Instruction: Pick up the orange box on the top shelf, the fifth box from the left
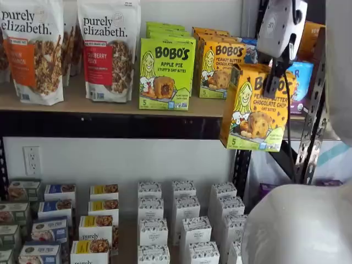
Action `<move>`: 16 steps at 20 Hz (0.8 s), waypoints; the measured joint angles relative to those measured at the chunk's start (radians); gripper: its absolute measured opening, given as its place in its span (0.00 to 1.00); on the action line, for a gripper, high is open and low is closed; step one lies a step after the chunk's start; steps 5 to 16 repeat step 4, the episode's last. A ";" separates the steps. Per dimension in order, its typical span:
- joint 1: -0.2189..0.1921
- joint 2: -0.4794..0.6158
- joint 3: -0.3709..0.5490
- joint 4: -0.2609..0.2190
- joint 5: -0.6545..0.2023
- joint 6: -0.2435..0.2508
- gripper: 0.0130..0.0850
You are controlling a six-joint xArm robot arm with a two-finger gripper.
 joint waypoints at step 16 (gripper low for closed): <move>-0.008 -0.038 0.074 0.002 -0.056 -0.013 0.33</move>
